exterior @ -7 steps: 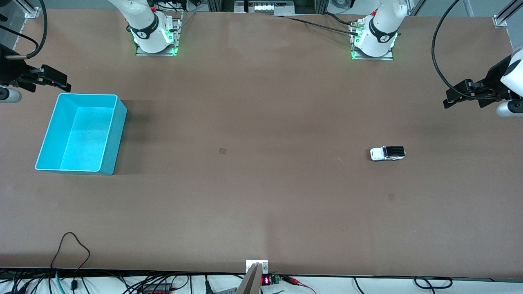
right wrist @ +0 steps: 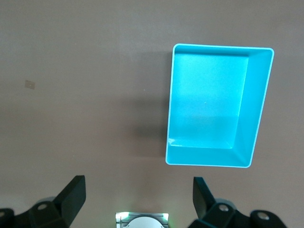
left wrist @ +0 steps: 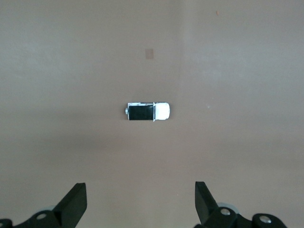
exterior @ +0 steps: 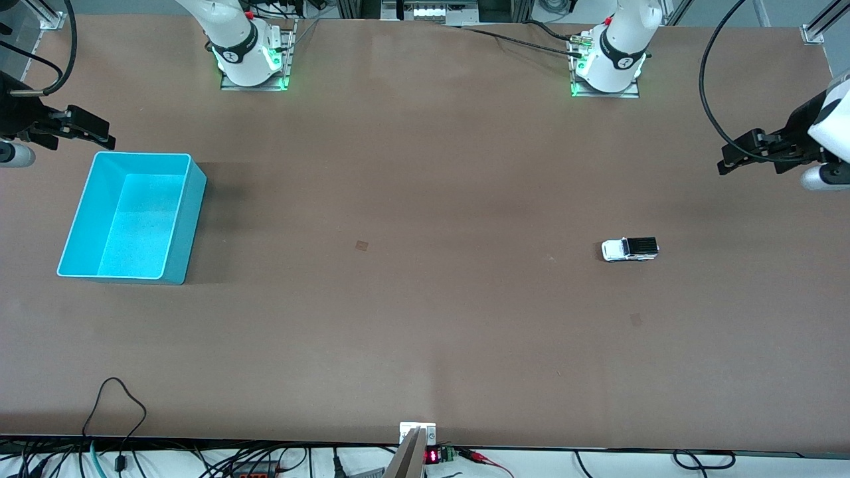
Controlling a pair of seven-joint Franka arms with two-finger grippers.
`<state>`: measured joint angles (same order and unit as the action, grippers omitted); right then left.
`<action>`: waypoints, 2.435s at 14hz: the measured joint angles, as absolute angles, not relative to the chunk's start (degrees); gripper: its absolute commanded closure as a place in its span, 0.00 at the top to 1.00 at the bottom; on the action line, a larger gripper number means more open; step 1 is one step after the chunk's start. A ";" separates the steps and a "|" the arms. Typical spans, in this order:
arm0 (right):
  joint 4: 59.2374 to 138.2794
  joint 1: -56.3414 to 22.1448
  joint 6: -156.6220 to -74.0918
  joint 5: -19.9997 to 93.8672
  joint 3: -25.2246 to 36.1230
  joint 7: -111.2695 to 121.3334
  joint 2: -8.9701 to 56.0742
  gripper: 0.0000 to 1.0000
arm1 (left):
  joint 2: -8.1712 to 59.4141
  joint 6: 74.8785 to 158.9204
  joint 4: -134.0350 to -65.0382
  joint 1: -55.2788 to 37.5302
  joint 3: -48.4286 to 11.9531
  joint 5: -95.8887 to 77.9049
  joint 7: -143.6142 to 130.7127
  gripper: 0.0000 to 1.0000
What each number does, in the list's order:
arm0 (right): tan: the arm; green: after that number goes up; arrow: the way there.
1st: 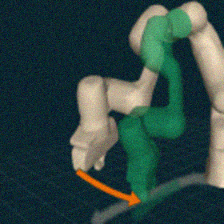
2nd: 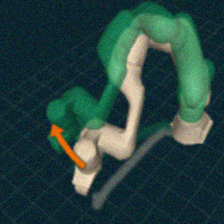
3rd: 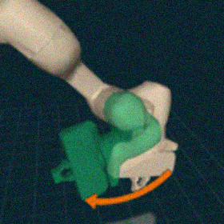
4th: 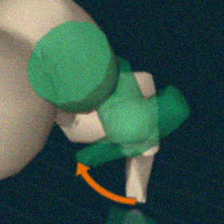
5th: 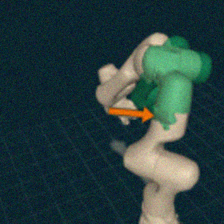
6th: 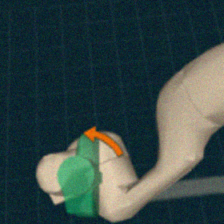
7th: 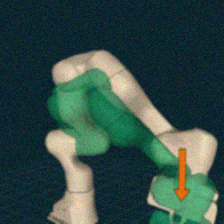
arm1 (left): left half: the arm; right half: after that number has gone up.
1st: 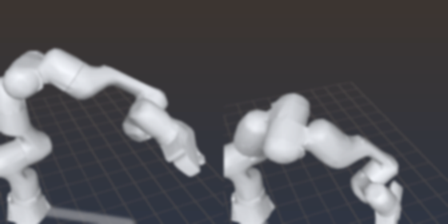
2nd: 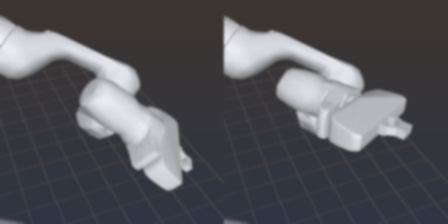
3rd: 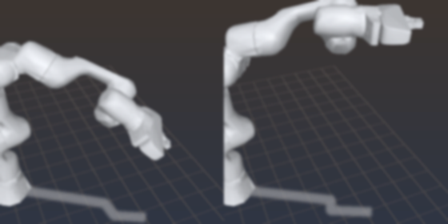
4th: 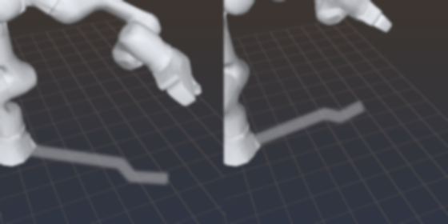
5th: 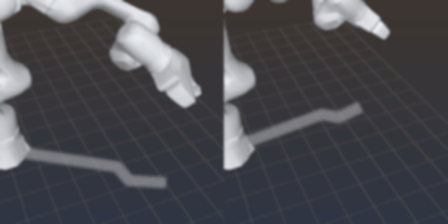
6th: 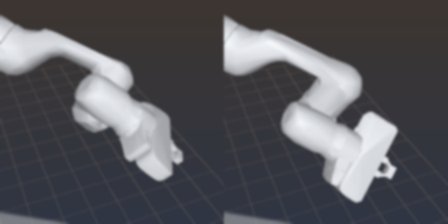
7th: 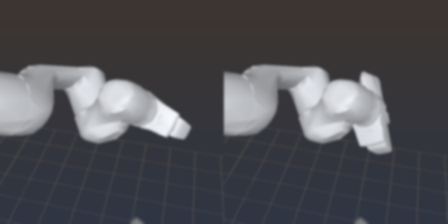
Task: Wind and store white jeep toy
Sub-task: 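Reach the left gripper toward the white toy jeep, then lower the open left gripper over the white jeep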
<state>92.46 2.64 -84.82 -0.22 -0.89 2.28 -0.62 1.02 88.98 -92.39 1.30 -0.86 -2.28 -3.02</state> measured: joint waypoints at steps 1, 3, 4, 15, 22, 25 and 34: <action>92.46 2.64 -84.82 -0.22 -0.89 2.28 -0.62 1.00 | 1.01 89.00 -93.61 1.20 -0.90 -2.28 -2.99 1.00; 92.46 2.63 -84.82 -0.22 -0.89 2.28 -0.61 1.00 | 1.09 90.34 -96.86 0.92 -1.18 -2.27 -2.28 1.00; 92.46 2.62 -84.82 -0.22 -0.89 2.28 -0.61 1.00 | 1.22 92.15 -99.17 0.84 -1.63 -2.27 -0.88 1.00; 92.46 2.61 -84.82 -0.22 -0.90 2.28 -0.60 1.00 | 13.81 106.41 -109.29 0.15 -2.88 0.85 27.91 1.00; 92.46 2.61 -84.82 -0.22 -0.90 2.28 -0.60 1.00 | 16.12 122.14 -115.36 1.72 -3.94 8.74 50.05 1.00; 92.46 2.61 -84.82 -0.22 -0.90 2.28 -0.60 1.00 | 18.43 123.95 -115.93 2.22 -4.21 8.89 56.94 1.00; 92.46 2.65 -84.82 -0.22 -0.78 2.28 -0.60 1.00 | 20.94 134.68 -120.52 2.65 -6.34 11.34 74.36 1.00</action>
